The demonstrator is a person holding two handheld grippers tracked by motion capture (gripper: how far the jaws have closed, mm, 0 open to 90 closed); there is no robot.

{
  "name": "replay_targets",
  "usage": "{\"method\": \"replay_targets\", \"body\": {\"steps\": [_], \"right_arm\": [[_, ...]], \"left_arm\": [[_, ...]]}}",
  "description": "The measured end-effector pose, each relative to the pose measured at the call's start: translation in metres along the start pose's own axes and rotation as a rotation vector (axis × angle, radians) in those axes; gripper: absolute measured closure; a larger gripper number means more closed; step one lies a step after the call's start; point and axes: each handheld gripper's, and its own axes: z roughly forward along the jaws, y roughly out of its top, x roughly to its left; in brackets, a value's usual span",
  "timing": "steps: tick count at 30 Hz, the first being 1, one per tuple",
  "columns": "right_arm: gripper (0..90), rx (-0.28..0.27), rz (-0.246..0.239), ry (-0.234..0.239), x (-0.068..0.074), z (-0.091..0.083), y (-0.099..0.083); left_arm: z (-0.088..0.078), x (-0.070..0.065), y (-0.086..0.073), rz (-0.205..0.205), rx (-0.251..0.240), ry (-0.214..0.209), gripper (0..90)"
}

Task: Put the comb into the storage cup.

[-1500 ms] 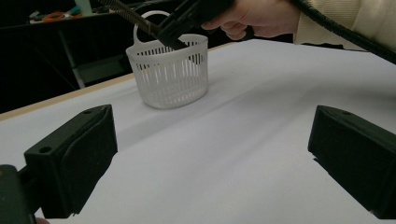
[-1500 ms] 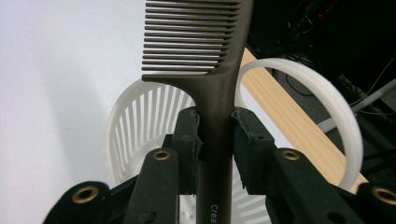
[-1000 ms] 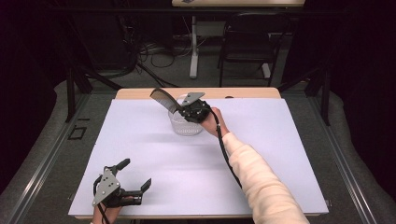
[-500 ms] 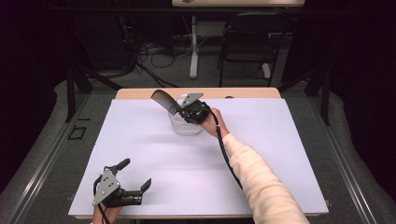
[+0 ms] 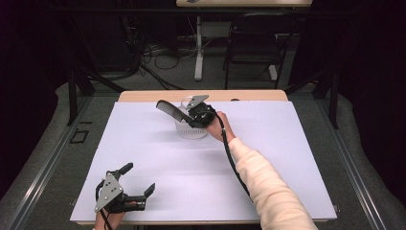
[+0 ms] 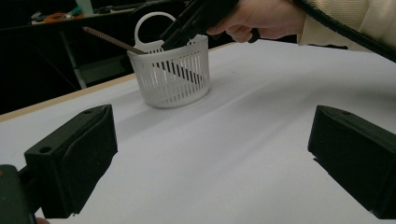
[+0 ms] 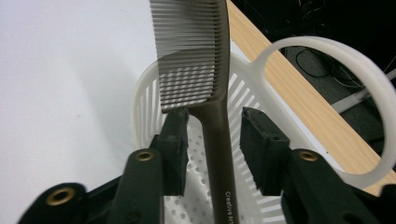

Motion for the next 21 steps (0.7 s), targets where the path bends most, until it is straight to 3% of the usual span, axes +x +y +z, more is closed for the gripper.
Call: {"method": "replay_targets", "body": {"steps": [4, 11, 17, 21], "right_arm": [[45.5, -0.008, 0.039, 0.01, -0.002, -0.007, 0.001], [32.2, -0.03, 0.089, 0.031, -0.005, -0.021, 0.004], [18.2, -0.028, 0.108, 0.047, -0.005, -0.031, 0.005], [14.6, -0.024, 0.109, 0.058, -0.004, -0.036, 0.004]], "left_arm": [[0.0, 0.0, 0.0, 0.0, 0.001, 0.0, 1.4], [0.001, 0.0, 0.0, 0.002, 0.001, 0.001, 1.4], [0.001, 0.0, 0.0, 0.001, 0.0, 0.0, 1.4], [0.001, 0.0, 0.0, 0.0, -0.002, 0.0, 1.4]]}}
